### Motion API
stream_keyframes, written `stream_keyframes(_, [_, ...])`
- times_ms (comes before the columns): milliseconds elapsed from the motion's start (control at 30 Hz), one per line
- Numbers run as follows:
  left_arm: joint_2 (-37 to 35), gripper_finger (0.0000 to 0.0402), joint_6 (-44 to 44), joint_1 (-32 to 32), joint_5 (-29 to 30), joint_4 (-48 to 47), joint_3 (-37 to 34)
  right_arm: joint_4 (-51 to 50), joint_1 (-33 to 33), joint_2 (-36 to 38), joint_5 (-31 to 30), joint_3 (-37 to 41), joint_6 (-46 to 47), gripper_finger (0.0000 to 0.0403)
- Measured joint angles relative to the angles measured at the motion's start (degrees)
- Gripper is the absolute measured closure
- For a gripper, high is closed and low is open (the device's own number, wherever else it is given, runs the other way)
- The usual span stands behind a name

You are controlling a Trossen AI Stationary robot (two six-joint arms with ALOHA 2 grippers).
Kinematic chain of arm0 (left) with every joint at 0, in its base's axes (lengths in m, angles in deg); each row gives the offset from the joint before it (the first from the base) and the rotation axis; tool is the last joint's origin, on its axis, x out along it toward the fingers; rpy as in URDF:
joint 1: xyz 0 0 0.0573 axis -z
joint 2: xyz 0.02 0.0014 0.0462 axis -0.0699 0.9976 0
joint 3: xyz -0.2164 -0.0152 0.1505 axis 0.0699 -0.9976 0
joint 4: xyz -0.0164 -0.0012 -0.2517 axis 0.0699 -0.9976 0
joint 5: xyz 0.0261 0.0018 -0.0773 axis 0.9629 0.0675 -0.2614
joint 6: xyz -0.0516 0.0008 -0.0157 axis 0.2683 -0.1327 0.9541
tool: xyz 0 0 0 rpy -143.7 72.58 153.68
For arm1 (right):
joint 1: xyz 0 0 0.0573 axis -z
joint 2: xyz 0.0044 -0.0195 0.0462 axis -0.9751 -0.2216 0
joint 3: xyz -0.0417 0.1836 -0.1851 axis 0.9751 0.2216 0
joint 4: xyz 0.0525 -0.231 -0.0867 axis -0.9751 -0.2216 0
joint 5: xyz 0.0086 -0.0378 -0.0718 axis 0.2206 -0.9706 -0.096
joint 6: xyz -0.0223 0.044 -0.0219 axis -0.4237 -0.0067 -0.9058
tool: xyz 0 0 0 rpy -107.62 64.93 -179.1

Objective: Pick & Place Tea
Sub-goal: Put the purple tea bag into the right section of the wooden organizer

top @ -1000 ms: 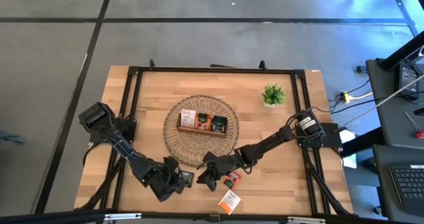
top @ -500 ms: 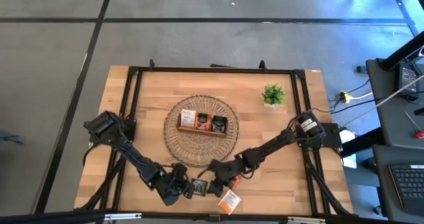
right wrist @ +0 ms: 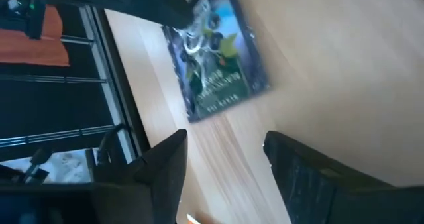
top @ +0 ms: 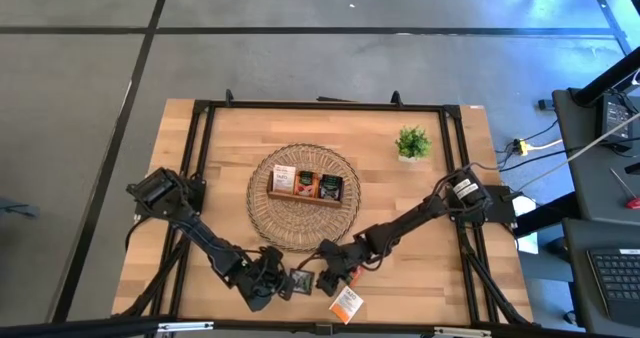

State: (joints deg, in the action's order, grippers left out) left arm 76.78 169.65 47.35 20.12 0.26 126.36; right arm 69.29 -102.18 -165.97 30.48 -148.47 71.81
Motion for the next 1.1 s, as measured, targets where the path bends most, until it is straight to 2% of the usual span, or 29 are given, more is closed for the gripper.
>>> stream_keyframes(500, [0.12,0.04,-2.12,-0.8,1.3,1.32,0.48,3.07,1.92,-1.64,-3.41,-0.06,0.91,0.0193])
stream_keyframes(867, [0.13,0.04,-2.03,-1.03,1.53,1.33,0.68,5.64,2.7,-1.69,-3.28,0.08,-2.88,0.0193])
stream_keyframes(1100, [0.17,0.04,-2.71,-2.02,1.56,1.48,0.68,6.2,2.83,-1.9,-2.22,-0.73,-1.75,0.0193])
